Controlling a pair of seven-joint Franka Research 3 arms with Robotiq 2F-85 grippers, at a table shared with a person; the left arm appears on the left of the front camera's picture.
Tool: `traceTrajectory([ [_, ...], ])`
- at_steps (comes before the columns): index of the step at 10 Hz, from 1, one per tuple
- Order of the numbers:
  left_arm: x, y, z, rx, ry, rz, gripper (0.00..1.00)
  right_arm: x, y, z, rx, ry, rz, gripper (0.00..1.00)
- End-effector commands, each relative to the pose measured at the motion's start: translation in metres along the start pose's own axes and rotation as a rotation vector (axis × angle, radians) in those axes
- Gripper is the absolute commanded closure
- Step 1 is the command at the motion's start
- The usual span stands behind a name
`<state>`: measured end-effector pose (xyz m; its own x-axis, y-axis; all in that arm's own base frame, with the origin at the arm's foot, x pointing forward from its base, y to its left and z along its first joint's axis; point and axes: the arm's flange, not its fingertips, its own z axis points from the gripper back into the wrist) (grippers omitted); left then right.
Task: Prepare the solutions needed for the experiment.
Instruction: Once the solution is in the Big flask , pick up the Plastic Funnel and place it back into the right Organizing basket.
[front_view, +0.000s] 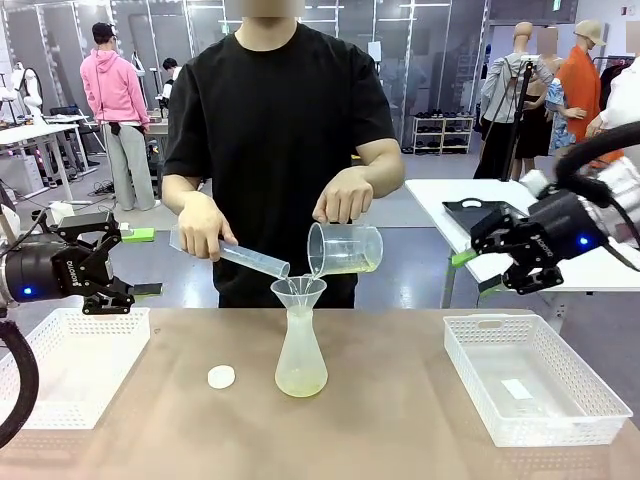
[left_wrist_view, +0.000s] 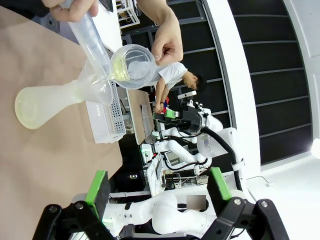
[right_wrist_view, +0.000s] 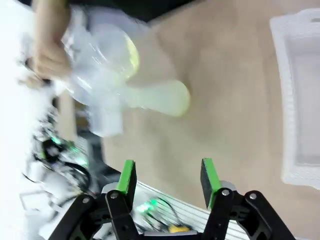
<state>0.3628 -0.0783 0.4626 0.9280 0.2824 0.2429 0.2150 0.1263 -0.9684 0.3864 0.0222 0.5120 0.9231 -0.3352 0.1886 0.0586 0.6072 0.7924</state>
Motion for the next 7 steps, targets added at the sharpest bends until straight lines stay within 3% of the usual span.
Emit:
traceTrajectory([
  [1, -0.001, -0.001, -0.002, -0.02, -0.005, 0.009, 0.0, -0.021, -0.016, -0.01, 0.229, -0.08, 0.004, 0.34],
  [7, -0.001, -0.001, -0.002, -0.02, -0.005, 0.009, 0.0, -0.019, -0.011, -0.007, 0.263, -0.087, -0.036, 0.34],
])
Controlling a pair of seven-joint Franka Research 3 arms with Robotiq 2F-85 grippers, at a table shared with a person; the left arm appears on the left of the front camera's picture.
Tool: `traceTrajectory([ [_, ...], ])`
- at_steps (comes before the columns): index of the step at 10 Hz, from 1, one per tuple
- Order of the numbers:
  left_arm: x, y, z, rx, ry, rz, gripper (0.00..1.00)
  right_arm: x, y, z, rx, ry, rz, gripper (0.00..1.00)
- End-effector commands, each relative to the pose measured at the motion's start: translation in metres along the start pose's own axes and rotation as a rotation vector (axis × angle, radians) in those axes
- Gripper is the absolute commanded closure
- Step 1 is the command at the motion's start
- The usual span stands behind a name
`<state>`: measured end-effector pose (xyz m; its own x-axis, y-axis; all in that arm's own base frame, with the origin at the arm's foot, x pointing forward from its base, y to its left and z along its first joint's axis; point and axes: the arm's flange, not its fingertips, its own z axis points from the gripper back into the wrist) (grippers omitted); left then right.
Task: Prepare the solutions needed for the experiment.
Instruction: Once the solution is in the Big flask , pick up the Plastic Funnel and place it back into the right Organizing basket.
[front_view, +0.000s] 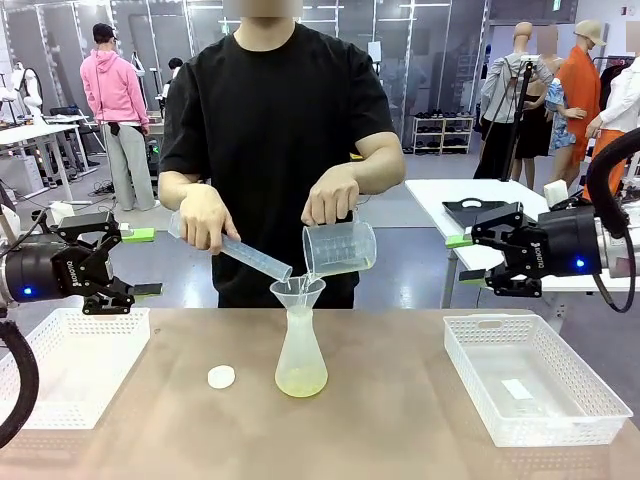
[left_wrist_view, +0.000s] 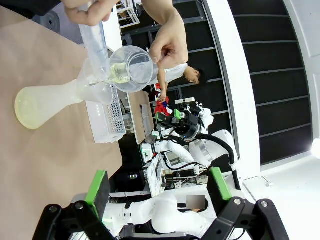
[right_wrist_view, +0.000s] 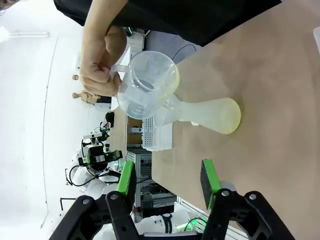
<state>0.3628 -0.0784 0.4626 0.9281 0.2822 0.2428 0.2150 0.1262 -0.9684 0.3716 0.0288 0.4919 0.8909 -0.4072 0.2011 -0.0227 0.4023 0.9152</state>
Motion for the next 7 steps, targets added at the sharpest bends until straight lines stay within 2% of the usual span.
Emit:
traceTrajectory([
  [1, -0.0006, -0.0014, -0.0017, -0.02, -0.005, 0.009, 0.0, 0.0012, 0.0027, 0.0033, 0.011, -0.013, -0.008, 0.34],
  [7, -0.0006, -0.0014, -0.0017, -0.02, -0.005, 0.009, 0.0, 0.0012, 0.0027, 0.0033, 0.011, -0.013, -0.008, 0.34],
])
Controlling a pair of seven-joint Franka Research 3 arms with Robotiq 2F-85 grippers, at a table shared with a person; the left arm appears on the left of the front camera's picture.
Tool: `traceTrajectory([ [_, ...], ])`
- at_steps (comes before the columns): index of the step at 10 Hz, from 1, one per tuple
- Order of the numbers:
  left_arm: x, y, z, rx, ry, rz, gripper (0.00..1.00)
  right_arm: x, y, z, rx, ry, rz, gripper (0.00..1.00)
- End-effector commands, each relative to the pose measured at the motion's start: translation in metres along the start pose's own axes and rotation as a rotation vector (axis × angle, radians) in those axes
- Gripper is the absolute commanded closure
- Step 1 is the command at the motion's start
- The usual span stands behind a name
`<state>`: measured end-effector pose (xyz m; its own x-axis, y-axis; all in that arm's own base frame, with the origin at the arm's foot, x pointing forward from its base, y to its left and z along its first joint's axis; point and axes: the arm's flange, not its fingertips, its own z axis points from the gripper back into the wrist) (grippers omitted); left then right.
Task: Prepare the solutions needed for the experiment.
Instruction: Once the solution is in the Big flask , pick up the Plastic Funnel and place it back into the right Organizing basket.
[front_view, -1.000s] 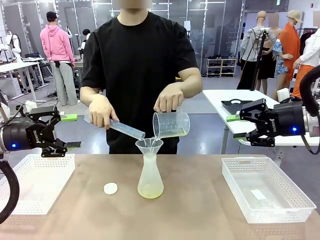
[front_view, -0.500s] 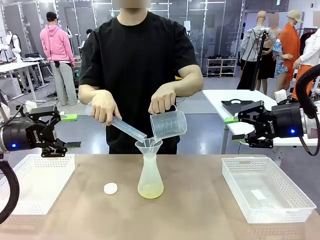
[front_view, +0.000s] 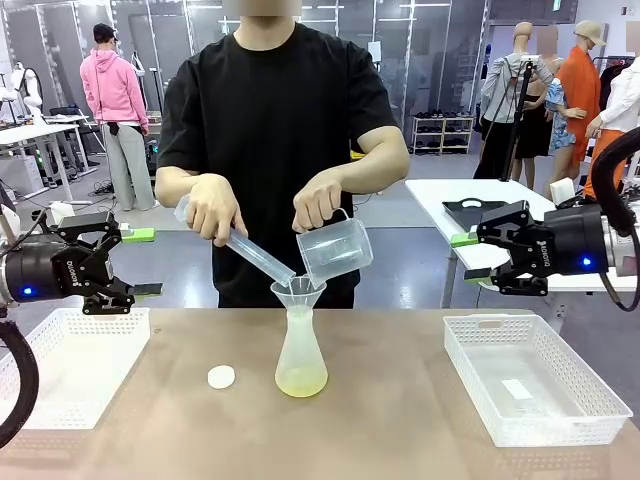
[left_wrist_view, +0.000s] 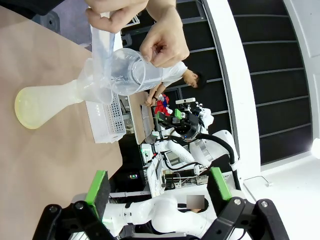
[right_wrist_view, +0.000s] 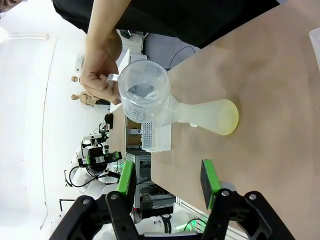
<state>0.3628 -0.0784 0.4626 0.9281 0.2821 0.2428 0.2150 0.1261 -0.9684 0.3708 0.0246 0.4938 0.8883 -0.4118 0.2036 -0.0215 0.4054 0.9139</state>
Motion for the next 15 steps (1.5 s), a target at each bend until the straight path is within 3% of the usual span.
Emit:
traceTrajectory([
  [1, -0.0006, -0.0014, -0.0017, -0.02, -0.005, 0.009, 0.0, -0.0002, 0.0026, -0.0011, 0.015, -0.007, -0.009, 0.34],
  [15, -0.0006, -0.0014, -0.0017, -0.02, -0.005, 0.009, 0.0, -0.0002, 0.0026, -0.0011, 0.015, -0.007, -0.009, 0.34],
])
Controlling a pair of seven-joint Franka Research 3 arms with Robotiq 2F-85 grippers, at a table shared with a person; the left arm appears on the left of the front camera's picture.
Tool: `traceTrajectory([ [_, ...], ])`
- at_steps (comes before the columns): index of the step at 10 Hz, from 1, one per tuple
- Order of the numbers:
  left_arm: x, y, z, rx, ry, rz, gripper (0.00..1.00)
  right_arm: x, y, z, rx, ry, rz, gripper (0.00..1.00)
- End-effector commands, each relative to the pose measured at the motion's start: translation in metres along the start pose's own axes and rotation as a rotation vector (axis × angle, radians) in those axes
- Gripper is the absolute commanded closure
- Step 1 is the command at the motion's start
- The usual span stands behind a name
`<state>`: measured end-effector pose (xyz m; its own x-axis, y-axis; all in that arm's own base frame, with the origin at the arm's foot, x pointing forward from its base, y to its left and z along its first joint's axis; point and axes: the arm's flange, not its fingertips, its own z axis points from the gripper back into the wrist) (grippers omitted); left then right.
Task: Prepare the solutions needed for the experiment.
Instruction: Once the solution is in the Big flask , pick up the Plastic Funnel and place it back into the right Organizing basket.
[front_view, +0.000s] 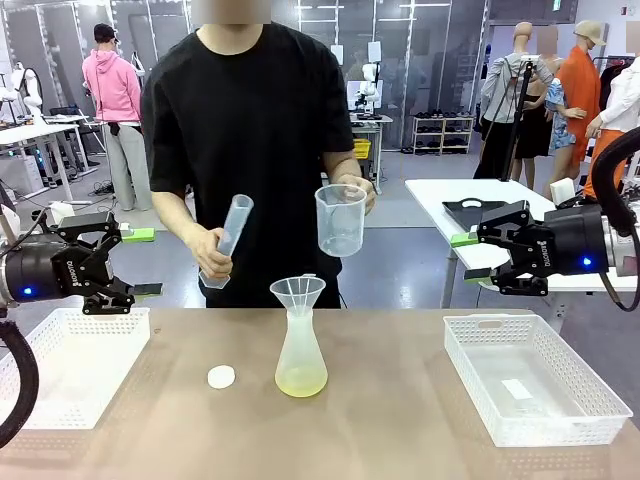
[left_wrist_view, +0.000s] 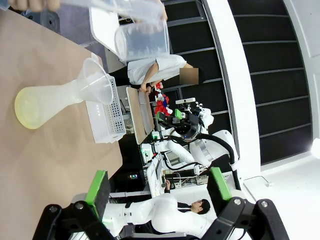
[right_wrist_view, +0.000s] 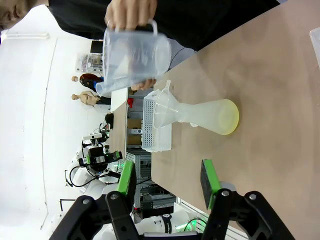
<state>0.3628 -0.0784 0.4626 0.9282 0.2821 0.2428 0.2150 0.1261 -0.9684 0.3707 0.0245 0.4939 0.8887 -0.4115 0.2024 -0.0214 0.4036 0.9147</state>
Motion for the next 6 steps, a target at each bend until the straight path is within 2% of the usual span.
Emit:
traceTrajectory([
  [1, -0.001, -0.001, -0.002, -0.02, -0.005, 0.009, 0.0, 0.0, 0.003, -0.001, 0.013, -0.008, -0.008, 0.34],
  [3, -0.001, -0.001, -0.002, -0.02, -0.005, 0.009, 0.0, 0.0, 0.0, 0.0, 0.0, 0.0, 0.0, 0.34],
  [4, -0.001, -0.001, -0.002, -0.02, -0.005, 0.009, 0.0, -0.001, 0.001, -0.002, 0.014, 0.053, 0.047, 0.34],
  [6, -0.001, -0.001, -0.002, -0.02, -0.005, 0.009, 0.0, -0.002, 0.01, -0.017, -0.031, 0.098, 0.091, 0.34],
])
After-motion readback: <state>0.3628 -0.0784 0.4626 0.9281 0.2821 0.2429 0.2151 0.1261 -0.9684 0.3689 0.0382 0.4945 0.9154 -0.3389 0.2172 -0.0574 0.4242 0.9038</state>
